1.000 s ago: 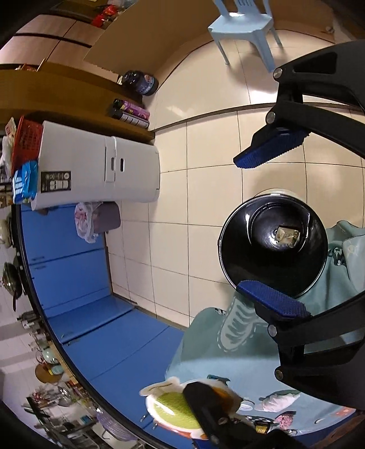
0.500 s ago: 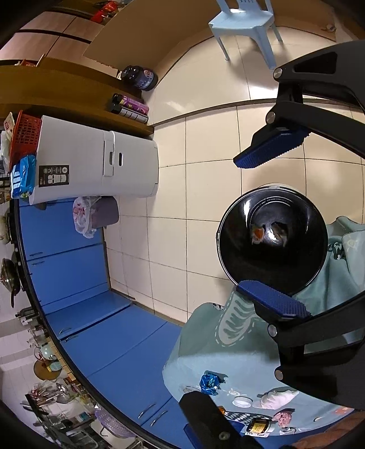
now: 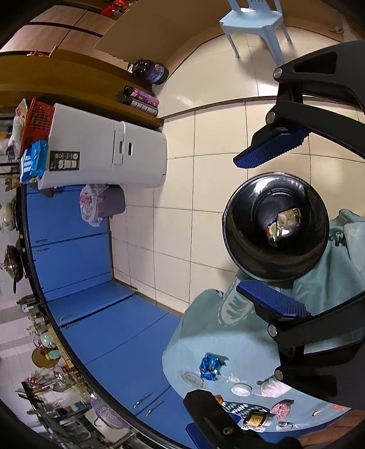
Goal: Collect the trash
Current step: 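Move both open tools back over the table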
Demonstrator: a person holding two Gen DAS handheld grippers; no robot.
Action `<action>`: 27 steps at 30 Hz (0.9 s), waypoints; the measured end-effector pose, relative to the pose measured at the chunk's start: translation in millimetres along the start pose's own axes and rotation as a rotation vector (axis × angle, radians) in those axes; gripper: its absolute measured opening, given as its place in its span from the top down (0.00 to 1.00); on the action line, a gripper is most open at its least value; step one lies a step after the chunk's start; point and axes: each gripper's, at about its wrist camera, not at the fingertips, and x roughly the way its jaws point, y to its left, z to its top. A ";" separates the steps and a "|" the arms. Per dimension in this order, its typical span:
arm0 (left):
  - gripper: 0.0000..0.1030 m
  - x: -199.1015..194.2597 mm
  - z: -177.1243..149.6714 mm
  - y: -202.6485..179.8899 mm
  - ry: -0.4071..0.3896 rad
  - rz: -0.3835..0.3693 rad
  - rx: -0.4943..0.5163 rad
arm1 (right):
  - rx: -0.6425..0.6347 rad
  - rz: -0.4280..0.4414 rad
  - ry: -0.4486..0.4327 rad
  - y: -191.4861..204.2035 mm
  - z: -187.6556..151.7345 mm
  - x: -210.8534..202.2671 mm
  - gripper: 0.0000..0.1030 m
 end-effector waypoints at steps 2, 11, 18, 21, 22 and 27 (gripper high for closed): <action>0.03 -3.3 -1.7 7.4 -0.004 0.012 -0.012 | -0.014 0.008 -0.001 8.2 -0.7 -1.1 0.22; 0.03 -18.8 -19.9 59.4 -0.017 0.102 -0.084 | -0.096 0.075 -0.008 54.2 -3.4 -3.1 0.22; 0.03 -30.7 -36.2 96.6 -0.008 0.138 -0.153 | -0.159 0.106 -0.020 88.5 -7.8 -9.7 0.22; 0.03 -38.2 -42.1 107.4 -0.017 0.150 -0.173 | -0.182 0.118 -0.022 101.4 -9.9 -12.9 0.22; 0.03 -40.0 -43.9 110.7 -0.018 0.152 -0.180 | -0.190 0.123 -0.023 106.2 -10.8 -14.0 0.22; 0.03 -48.2 -56.9 130.9 -0.017 0.176 -0.217 | -0.246 0.148 -0.029 130.4 -16.7 -19.5 0.22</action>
